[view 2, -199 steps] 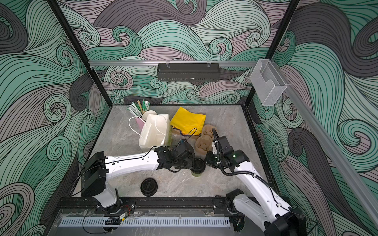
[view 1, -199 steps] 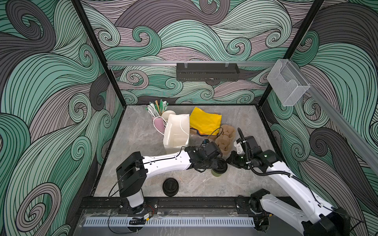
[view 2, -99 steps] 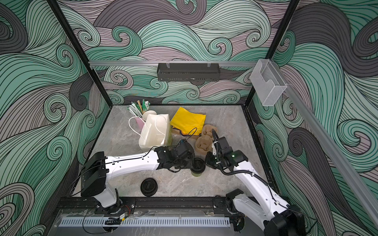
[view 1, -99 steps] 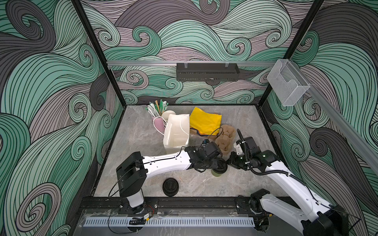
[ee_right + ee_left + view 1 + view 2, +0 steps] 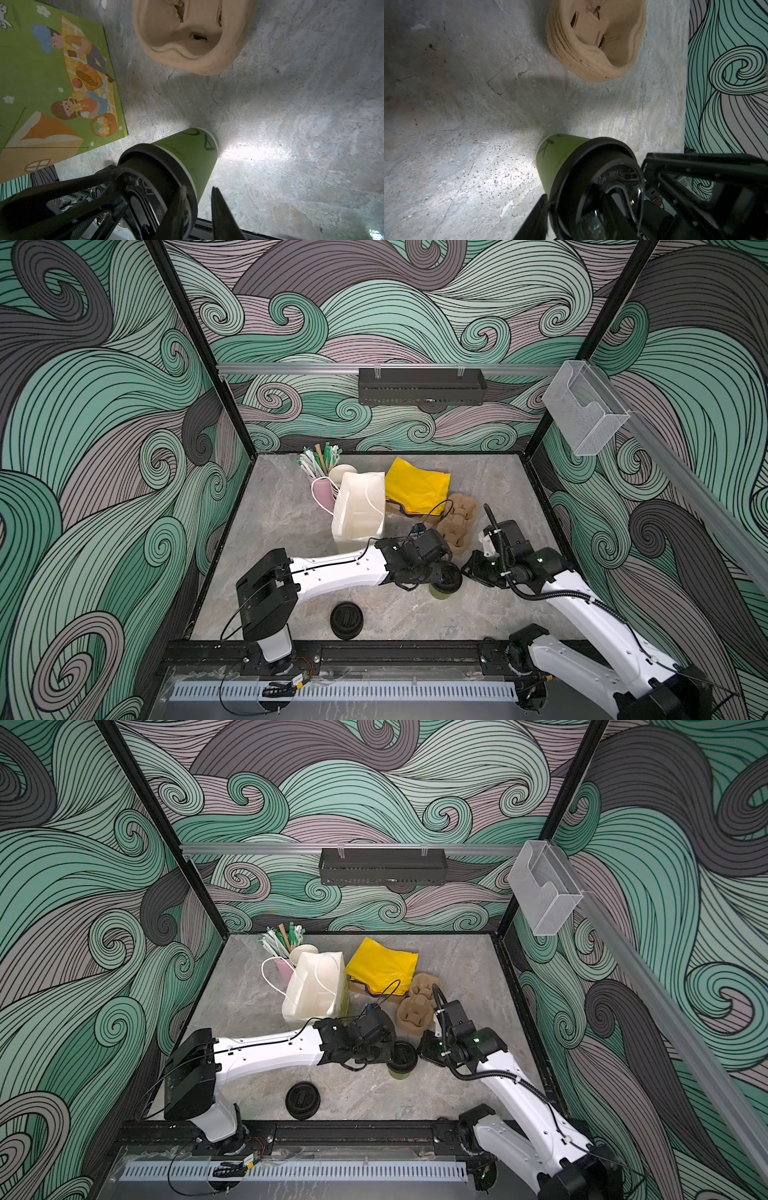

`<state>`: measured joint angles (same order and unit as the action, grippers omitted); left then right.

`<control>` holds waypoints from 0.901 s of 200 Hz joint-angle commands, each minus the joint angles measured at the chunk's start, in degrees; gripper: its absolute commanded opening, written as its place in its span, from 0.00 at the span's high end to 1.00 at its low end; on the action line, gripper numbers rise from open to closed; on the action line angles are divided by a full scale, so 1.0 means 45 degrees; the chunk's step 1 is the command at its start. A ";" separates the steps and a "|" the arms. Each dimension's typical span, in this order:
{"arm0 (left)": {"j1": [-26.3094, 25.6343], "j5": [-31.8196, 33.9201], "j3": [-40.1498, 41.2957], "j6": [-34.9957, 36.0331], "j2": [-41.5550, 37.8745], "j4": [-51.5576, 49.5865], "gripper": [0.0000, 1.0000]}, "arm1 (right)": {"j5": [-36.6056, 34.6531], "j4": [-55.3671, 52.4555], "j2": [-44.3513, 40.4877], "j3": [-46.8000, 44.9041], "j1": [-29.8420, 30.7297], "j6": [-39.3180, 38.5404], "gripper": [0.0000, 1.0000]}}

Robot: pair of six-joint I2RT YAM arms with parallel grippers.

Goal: Pack a coffee takeout order
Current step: Close the lid on the coffee cup.

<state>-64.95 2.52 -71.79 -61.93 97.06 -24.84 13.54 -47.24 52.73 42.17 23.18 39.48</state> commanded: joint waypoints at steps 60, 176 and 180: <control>0.0003 0.0352 -0.0978 0.0834 0.0278 -0.1215 0.56 | -0.0465 -0.0754 -0.1784 0.0687 -0.0062 -0.0734 0.65; -0.0389 0.1746 -0.1554 0.1707 -0.1244 -0.1140 0.46 | -0.0529 -0.1715 -0.2594 0.1068 -0.0072 -0.1539 0.62; -0.0428 0.1780 -0.1547 0.1813 -0.1402 -0.1175 0.46 | -0.0519 -0.1713 -0.2611 0.1060 -0.0073 -0.1597 0.62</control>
<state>-65.47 6.90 -76.79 -56.90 95.83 -28.95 11.79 -53.67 41.74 45.52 23.18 34.02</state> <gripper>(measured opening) 0.544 0.376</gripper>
